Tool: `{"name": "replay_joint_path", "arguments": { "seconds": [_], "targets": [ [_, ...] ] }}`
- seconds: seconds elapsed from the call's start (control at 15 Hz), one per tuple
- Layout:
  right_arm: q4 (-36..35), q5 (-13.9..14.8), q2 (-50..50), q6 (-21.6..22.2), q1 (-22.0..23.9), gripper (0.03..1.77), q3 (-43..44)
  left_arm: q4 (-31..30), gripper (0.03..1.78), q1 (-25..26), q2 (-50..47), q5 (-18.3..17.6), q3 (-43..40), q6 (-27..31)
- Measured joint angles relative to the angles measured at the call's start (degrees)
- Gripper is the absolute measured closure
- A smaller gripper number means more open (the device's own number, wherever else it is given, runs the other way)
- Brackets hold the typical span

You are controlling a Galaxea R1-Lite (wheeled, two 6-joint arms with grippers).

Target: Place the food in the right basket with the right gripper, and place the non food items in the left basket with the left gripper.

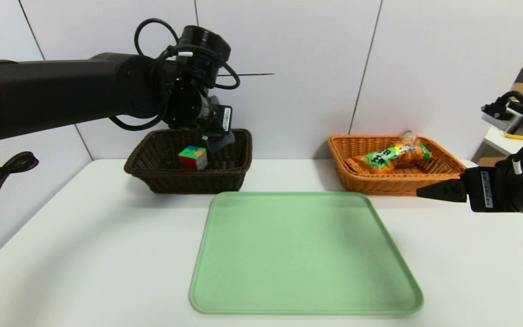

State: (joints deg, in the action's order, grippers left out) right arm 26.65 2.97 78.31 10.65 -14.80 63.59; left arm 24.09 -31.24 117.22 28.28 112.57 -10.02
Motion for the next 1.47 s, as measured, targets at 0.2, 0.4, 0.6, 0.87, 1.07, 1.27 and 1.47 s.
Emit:
{"name": "replay_joint_path", "arguments": {
  "seconds": [0.2,0.4,0.6,0.87,1.07,1.27,1.47],
  "targets": [
    [0.11,1.34,0.21,-2.06,-0.18,0.10,0.13,0.05,1.75,2.45,0.13,0.02,-1.40,0.99],
    [0.16,1.51,0.32,-2.17,-0.22,0.10,0.02,-0.30,1.54,3.63,0.15,0.07,-3.94,0.62],
    [0.39,1.49,0.33,-2.15,-0.27,0.10,-0.09,-0.48,1.07,4.55,0.41,0.11,-4.08,0.27],
    [0.24,1.46,0.33,-1.84,-0.16,0.10,-0.78,-0.50,0.69,4.64,0.63,0.11,-4.05,0.16],
    [0.13,1.45,0.24,-1.73,0.00,0.10,-0.83,-0.50,0.50,4.57,0.83,0.11,-4.05,0.11],
    [-0.30,1.45,-0.01,-1.58,0.39,0.10,-0.59,-0.37,0.37,4.66,0.67,-0.09,-4.05,-2.73],
    [-0.35,1.56,-1.63,-1.87,0.52,0.10,-0.39,0.09,0.29,4.57,-1.62,-0.15,-5.24,-3.17]
  ]
}}
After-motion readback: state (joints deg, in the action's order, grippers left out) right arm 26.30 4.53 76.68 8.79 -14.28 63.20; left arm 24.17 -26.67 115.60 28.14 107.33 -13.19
